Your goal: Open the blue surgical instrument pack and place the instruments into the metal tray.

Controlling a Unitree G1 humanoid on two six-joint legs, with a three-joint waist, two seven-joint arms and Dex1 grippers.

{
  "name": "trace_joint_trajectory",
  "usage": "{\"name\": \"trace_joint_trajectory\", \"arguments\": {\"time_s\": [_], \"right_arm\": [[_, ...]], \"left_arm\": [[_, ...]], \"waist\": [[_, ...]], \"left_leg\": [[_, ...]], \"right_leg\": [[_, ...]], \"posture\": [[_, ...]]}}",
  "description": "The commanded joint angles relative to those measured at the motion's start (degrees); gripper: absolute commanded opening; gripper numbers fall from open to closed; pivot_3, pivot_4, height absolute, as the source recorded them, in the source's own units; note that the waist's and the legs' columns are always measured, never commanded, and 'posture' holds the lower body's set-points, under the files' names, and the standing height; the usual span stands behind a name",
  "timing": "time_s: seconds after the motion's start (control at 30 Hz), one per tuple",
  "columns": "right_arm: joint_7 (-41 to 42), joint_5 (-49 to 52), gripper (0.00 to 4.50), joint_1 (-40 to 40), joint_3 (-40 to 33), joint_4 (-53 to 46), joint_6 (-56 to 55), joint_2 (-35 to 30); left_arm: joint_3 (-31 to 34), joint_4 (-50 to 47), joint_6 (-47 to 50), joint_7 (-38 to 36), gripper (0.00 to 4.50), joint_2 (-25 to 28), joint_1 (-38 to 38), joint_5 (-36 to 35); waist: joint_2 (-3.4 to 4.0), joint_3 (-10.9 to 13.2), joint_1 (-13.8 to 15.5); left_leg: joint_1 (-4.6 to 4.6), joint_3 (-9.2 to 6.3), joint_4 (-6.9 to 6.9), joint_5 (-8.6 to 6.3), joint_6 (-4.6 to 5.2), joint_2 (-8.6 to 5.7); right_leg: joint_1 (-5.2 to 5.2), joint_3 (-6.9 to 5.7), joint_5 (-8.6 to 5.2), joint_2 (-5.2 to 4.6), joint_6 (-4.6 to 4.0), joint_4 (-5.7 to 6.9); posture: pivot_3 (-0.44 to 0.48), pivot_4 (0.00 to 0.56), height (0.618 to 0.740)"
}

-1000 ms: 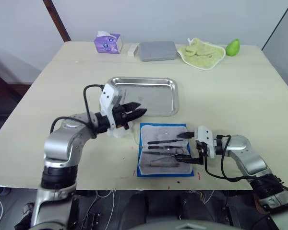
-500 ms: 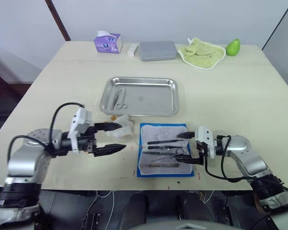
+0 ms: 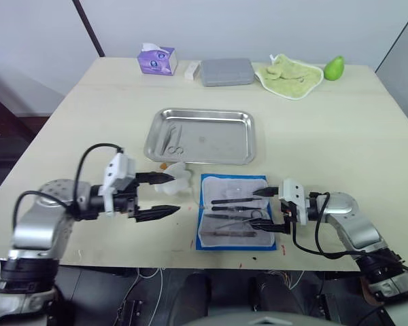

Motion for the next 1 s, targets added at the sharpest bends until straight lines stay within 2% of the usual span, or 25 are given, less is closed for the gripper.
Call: {"name": "trace_joint_trajectory", "arguments": {"time_s": [0.03,0.17,0.2,0.27,0.37,0.53,1.0], "right_arm": [[-0.9,-2.5,4.5,1.8,1.1,4.1,1.9,-0.6],[-1.3,-2.3,4.5,2.0,1.0,3.6,2.2,-0.2],[-1.4,-2.3,4.5,2.0,0.9,3.5,2.3,-0.1],[-1.7,-2.3,4.5,2.1,0.9,3.3,2.5,0.0],[-2.1,-2.1,4.5,2.3,0.8,2.8,3.0,0.2],[-2.6,-2.0,4.5,2.6,0.8,2.1,3.6,0.6],[-3.1,-2.3,4.5,3.1,0.5,2.0,3.9,0.1]], "left_arm": [[-4.5,-2.8,3.3,3.2,4.45,-0.4,-4.7,2.4],[-11.0,-0.6,5.3,4.5,4.45,-2.5,-10.8,5.6],[-12.4,0.4,5.5,4.8,4.07,-3.3,-12.2,6.5],[-14.6,1.6,5.4,4.6,3.59,-4.3,-14.0,7.8],[-18.9,3.6,2.0,4.1,2.25,-5.6,-16.0,11.9],[-22.2,6.0,0.6,4.7,2.25,-7.8,-18.3,15.6],[-25.6,10.0,-0.7,4.5,2.25,-10.4,-20.5,20.7]], "waist": [[0.02,0.0,0.0],[0.01,0.0,0.0],[0.01,0.0,0.0],[0.01,0.0,-0.1],[0.01,0.0,-0.1],[0.01,0.0,0.0],[0.01,0.0,0.0]], "left_leg": [[0.0,0.0,0.0,0.0,0.0,-0.02],[0.0,0.03,0.0,0.0,0.0,-0.05],[0.0,0.07,0.0,0.0,0.0,-0.06],[0.0,0.21,0.0,0.0,0.0,-0.07],[-0.01,0.25,0.0,0.0,0.0,-0.04],[-0.01,0.27,0.0,0.0,0.0,-0.03],[-0.02,0.28,0.0,0.0,0.01,-0.03]], "right_leg": [[0.0,-0.01,0.0,0.01,0.0,0.0],[0.0,0.0,0.0,0.09,0.0,0.0],[0.0,-0.01,0.0,0.09,0.01,0.0],[0.0,0.01,0.0,0.13,0.01,0.01],[-0.01,0.02,0.0,0.19,0.0,0.01],[-0.01,0.01,0.0,0.2,-0.01,0.01],[-0.01,0.02,0.0,0.2,0.0,0.01]], "posture": [[0.0,0.15,0.74],[0.0,0.15,0.74],[0.0,0.15,0.74],[0.0,0.15,0.74],[0.0,0.15,0.74],[0.0,0.15,0.74],[0.0,0.15,0.74]]}}
